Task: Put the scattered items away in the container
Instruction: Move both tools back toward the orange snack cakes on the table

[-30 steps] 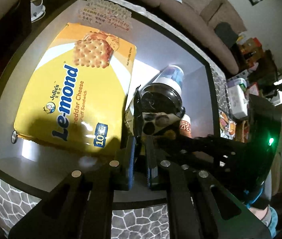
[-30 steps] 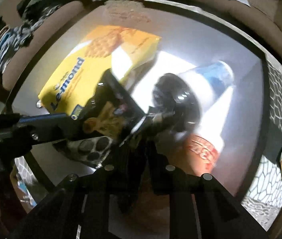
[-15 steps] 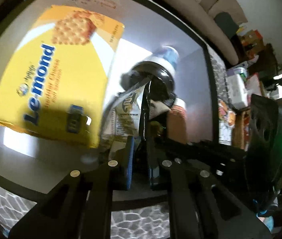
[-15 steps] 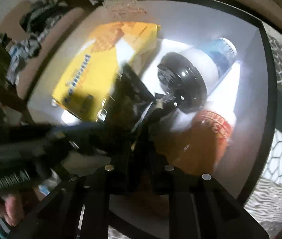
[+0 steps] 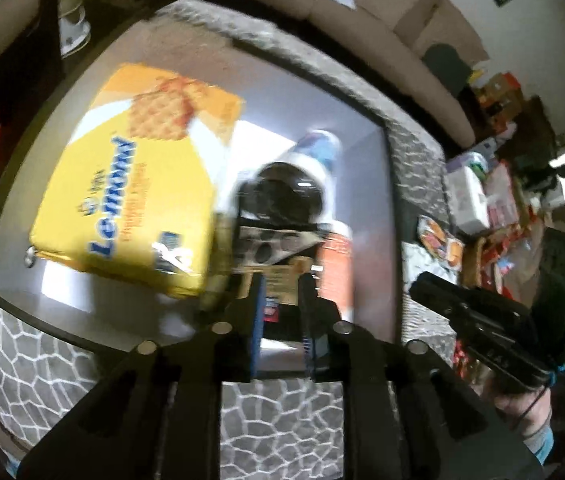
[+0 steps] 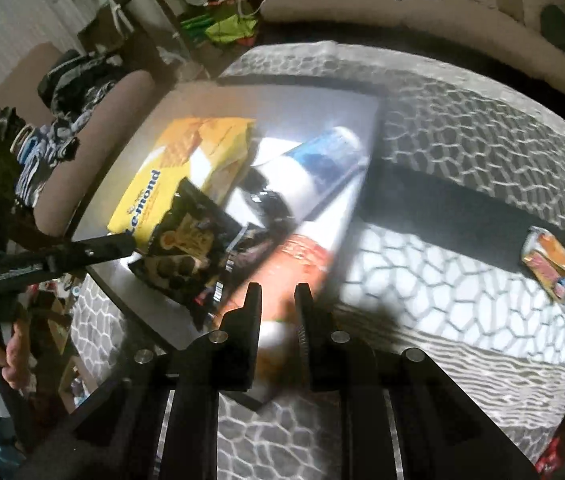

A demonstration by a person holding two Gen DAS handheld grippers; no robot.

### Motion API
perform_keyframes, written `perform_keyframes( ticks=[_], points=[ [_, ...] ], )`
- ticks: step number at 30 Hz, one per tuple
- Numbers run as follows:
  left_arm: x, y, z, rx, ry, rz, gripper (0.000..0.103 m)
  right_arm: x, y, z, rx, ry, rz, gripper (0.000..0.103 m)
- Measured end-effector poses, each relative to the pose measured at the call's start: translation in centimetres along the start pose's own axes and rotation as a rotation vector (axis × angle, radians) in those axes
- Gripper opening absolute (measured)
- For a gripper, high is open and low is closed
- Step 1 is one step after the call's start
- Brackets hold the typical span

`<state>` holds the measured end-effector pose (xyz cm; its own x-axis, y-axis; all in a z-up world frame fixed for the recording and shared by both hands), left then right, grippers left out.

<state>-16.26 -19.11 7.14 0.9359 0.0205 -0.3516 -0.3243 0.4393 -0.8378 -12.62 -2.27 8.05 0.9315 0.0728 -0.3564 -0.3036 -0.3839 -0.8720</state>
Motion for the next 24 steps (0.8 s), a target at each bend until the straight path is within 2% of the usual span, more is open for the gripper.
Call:
perform_keyframes(
  ticks=[1, 2, 3, 4, 5, 11, 15, 21, 24],
  points=[
    [0.0, -0.1, 1.1, 0.005, 0.017, 0.007, 0.033, 0.1, -0.6, 0.8, 0.001, 0.011, 0.004, 0.024],
    [-0.1, -0.2, 2.4, 0.008, 0.036, 0.016, 0.051, 0.4, -1.2, 1.8, -0.001, 0.03, 0.013, 0.038],
    [-0.1, -0.2, 3.5, 0.008, 0.048, 0.026, 0.059, 0.6, -1.9, 2.7, -0.007, 0.05, 0.024, 0.055],
    [-0.2, -0.2, 5.0, 0.018, 0.064, 0.04, 0.066, 0.8, -2.5, 3.5, -0.015, 0.065, 0.032, 0.061],
    [-0.3, -0.1, 6.1, 0.031, 0.074, 0.044, 0.066, 0.9, -3.1, 4.4, -0.021, 0.078, 0.038, 0.065],
    [0.2, 2.6, 13.7, 0.086, 0.142, 0.022, 0.068, 2.1, -7.0, 11.5, 0.005, 0.165, 0.104, 0.065],
    [0.9, 5.9, 18.3, 0.14, 0.187, -0.012, 0.069, 3.2, -7.8, 17.0, 0.049, 0.238, 0.126, 0.065],
    [1.3, 11.6, 21.8, 0.135, 0.192, -0.047, 0.069, 4.7, -7.8, 25.2, 0.099, 0.346, 0.165, 0.065],
    [1.2, 14.4, 22.9, 0.118, 0.192, -0.048, 0.069, 4.8, -8.2, 28.1, 0.18, 0.328, 0.194, 0.065]
  ],
)
Point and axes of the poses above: each gripper's, at about its wrist camera, not at the fingertips, and y roughly the way its jaws point, z to its right, x to its underside, the point moved 8 cm from there along y, roughly the way its jaws point, and after that the axes turned 10 degrees about y, right-handed, at the moved point
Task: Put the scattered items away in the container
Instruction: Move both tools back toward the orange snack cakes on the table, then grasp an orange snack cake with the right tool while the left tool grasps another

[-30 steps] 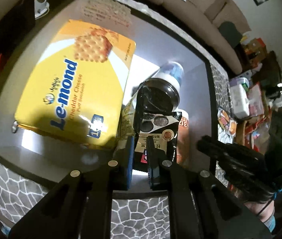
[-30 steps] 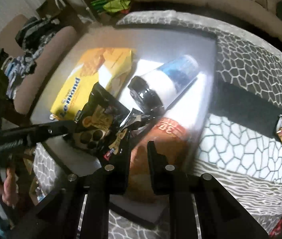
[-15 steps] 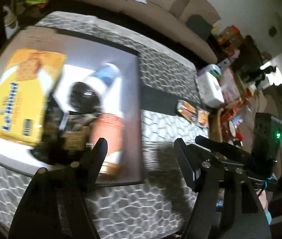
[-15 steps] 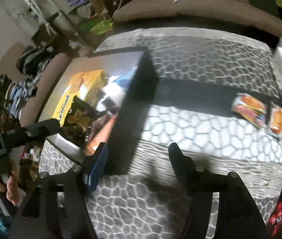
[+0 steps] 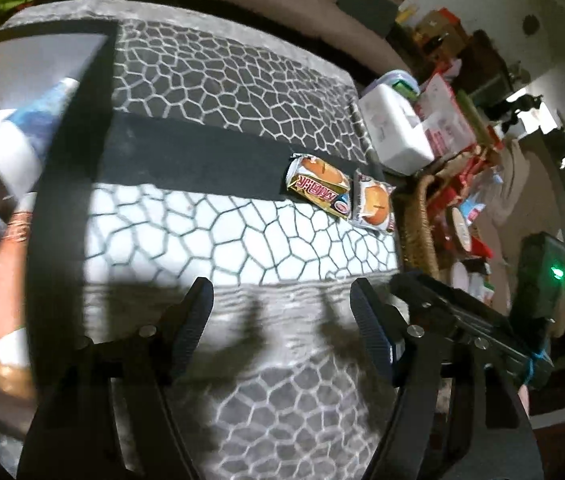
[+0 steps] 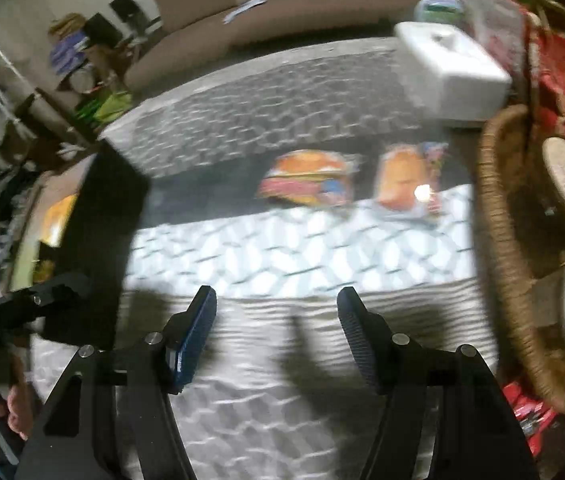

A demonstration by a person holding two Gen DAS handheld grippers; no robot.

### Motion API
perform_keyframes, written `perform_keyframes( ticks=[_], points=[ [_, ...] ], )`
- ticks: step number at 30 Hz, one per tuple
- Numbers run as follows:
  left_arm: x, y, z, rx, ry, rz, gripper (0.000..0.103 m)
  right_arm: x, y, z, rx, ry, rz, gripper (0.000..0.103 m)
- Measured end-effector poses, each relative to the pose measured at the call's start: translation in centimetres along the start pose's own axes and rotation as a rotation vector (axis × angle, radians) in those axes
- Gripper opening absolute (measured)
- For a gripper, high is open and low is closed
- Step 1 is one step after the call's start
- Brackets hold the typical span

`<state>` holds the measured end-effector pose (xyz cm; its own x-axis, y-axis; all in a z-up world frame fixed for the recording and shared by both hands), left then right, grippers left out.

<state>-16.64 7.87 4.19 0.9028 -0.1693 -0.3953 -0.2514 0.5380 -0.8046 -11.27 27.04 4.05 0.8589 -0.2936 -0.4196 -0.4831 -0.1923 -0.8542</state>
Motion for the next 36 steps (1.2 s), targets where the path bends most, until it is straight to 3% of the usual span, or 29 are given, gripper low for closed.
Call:
perform_keyframes(
  ticks=[3, 8, 12, 19, 26, 36],
  points=[
    [-0.8, 2.8, 0.5, -0.028, 0.012, -0.005, 0.069, -1.2, 0.2, 1.9, 0.025, 0.002, 0.022, 0.065],
    [-2.6, 7.5, 0.8, 0.017, -0.091, -0.02, 0.07, -3.7, 1.4, 4.2, 0.038, 0.029, 0.023, 0.065],
    [-4.4, 10.3, 1.1, -0.009, -0.098, -0.016, 0.07, -5.8, 2.5, 5.1, 0.08, 0.01, 0.036, 0.065],
    [-7.3, 12.1, 1.6, -0.054, -0.061, 0.038, 0.071, -8.4, 5.4, 6.5, 0.154, 0.001, -0.006, 0.068],
    [-8.4, 14.3, 1.3, -0.061, -0.077, 0.011, 0.071, -9.6, 8.2, 6.7, 0.187, -0.005, -0.051, 0.072],
    [-8.6, 16.7, 2.0, -0.021, -0.095, -0.027, 0.071, -9.4, 10.5, 6.2, 0.273, -0.123, -0.084, 0.081]
  ],
)
Point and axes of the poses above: each gripper's, at about its wrist camera, not at the fingertips, and y roughly the way its jaws point, z to its right, x to its underside, the point moved 8 cm from there along y, roughly the way its jaws point, and after that the axes turned 10 degrees about y, right-handed, at the moved point
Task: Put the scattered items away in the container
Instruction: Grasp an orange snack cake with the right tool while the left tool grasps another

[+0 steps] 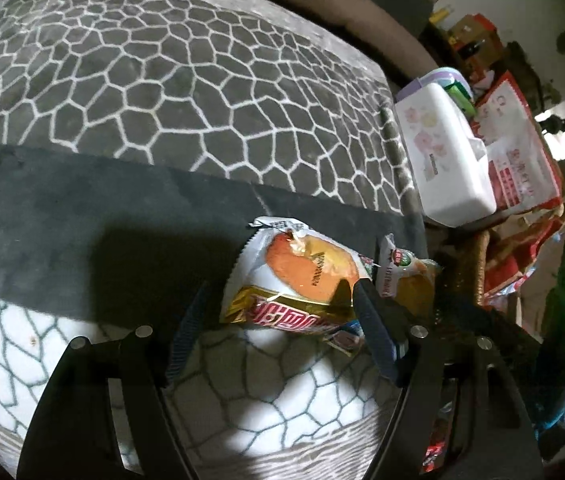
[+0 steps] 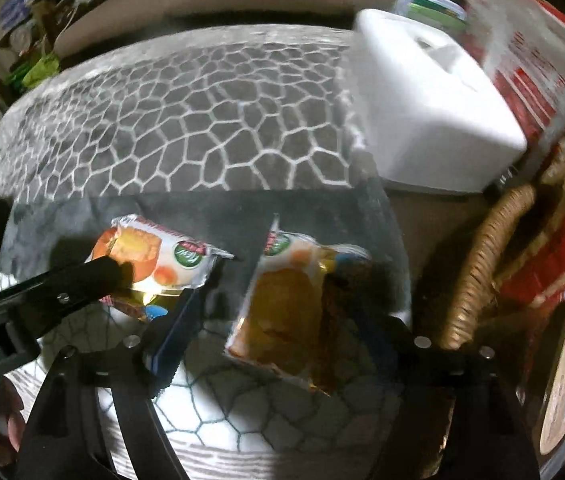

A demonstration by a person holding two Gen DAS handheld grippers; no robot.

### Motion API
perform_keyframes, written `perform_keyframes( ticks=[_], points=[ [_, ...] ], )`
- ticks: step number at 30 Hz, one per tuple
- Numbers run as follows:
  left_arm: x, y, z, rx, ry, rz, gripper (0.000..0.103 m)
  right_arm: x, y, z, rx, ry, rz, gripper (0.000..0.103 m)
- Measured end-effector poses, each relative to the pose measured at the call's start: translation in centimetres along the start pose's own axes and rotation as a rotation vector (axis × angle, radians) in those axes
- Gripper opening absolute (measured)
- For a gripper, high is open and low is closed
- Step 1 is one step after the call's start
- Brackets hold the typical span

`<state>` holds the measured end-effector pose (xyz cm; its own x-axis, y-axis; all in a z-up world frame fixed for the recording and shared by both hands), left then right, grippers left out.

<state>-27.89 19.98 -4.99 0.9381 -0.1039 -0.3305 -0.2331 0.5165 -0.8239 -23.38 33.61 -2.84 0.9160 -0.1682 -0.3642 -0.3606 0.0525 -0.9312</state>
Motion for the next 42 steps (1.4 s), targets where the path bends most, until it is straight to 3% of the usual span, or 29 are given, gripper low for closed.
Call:
perform_keyframes(
  ticks=[9, 10, 12, 18, 21, 25, 29, 37, 42],
  points=[
    [-0.9, 1.8, 0.4, 0.01, -0.064, -0.025, 0.071, 0.8, 1.3, -0.6, 0.118, -0.15, 0.022, 0.079],
    [-1.0, 1.9, 0.4, 0.01, -0.072, -0.024, 0.073, 0.8, 1.3, -0.7, 0.12, -0.163, 0.028, 0.077],
    [-1.4, 2.1, 0.6, 0.008, -0.078, -0.016, 0.076, 1.0, 1.4, -0.8, 0.108, -0.168, 0.027, 0.058],
    [-2.2, 3.0, 1.1, -0.012, -0.124, -0.011, 0.087, 0.8, 1.3, -0.5, 0.091, -0.16, 0.052, 0.054],
    [-2.3, 3.3, 1.5, -0.043, -0.078, -0.005, 0.087, 0.8, 1.0, -0.3, 0.072, -0.156, 0.066, 0.051],
    [-2.2, 3.0, 0.9, -0.115, -0.096, 0.009, 0.066, 0.8, 0.7, -0.2, 0.063, -0.156, 0.081, 0.05],
    [-2.3, 2.5, 0.0, -0.115, -0.133, 0.032, 0.053, 1.0, 0.5, -0.2, 0.061, -0.155, 0.094, 0.049],
    [-2.2, 0.4, 0.5, -0.107, -0.057, 0.044, 0.037, 1.5, -1.3, -1.5, 0.03, -0.151, 0.119, 0.048],
    [-1.3, -1.9, 0.4, -0.101, -0.024, 0.037, 0.029, 2.9, -3.7, -3.2, -0.046, -0.138, 0.116, 0.048]
  ],
)
Point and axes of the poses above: each gripper's, at about its wrist camera, not at the fingertips, and y roughly the way its jaws point, z to its right, x to its underside, the point moved 8 cm from there along y, roughly the way its jaws point, and after that the axes turned 10 degrees about y, right-handed, at the moved point
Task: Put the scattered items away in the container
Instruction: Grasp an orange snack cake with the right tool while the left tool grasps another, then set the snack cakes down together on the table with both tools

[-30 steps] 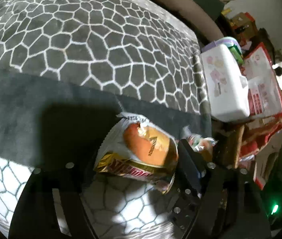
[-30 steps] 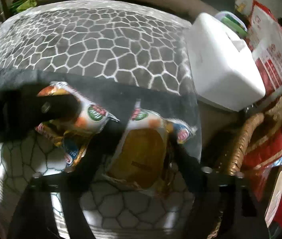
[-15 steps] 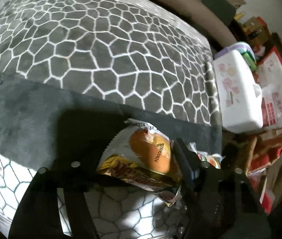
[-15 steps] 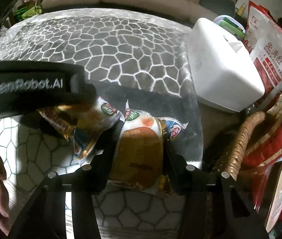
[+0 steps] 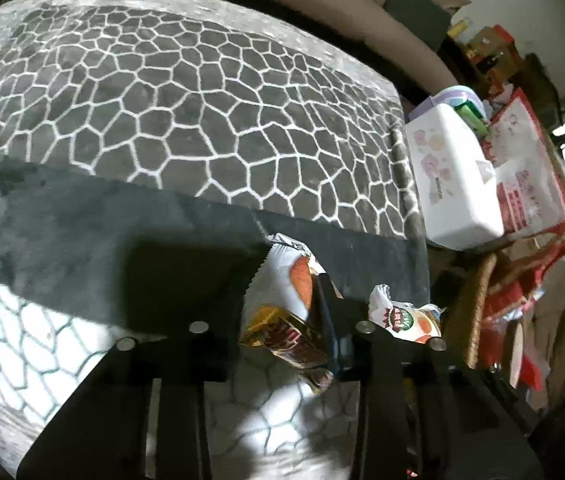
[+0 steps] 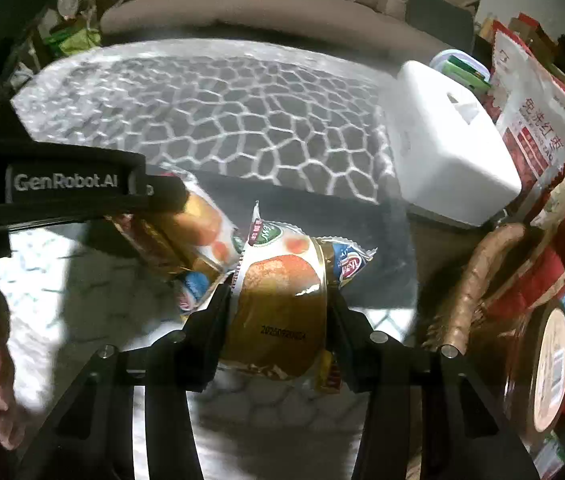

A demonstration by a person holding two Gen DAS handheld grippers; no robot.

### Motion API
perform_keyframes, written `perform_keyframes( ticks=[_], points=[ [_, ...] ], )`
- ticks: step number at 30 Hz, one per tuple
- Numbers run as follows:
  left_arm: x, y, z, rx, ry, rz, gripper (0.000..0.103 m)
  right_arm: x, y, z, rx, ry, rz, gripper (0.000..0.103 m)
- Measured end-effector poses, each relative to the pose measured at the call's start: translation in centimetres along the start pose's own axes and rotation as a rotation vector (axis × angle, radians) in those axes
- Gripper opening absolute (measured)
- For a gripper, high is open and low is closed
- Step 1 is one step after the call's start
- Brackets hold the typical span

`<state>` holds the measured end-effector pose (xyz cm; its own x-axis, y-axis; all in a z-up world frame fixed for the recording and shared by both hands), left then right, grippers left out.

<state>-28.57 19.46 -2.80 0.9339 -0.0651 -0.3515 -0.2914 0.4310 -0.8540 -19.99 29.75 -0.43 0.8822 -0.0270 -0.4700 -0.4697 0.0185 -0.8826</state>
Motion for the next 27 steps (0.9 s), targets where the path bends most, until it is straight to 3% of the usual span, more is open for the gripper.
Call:
perform_keyframes(
  ticks=[12, 18, 23, 27],
  points=[
    [7.0, -7.6, -4.3, -0.04, 0.079, -0.04, 0.024, 5.7, -5.5, -6.1, -0.185, 0.068, -0.032, 0.048],
    [10.1, -10.6, -6.3, -0.069, 0.097, -0.06, 0.024, 9.3, -5.6, -8.9, -0.183, 0.062, -0.06, 0.048],
    [11.5, -11.5, -7.8, -0.096, 0.079, -0.045, 0.042, 11.5, -4.1, -8.7, -0.139, 0.105, -0.077, 0.048],
    [12.7, -11.9, -8.7, -0.087, 0.058, -0.036, 0.046, 12.5, -3.8, -7.8, -0.146, 0.162, -0.072, 0.049]
  ],
)
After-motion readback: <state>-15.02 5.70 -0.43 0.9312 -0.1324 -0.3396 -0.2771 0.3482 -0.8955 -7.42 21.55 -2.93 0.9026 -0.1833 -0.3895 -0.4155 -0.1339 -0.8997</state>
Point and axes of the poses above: each gripper's, at about its wrist camera, not at the fingertips, and y roughly the way its jaws point, z to its right, x to its underside, the point moved 8 cm from there along y, roughly the way its jaws point, and after that the axes turned 10 degrees about y, right-handed, at the moved point
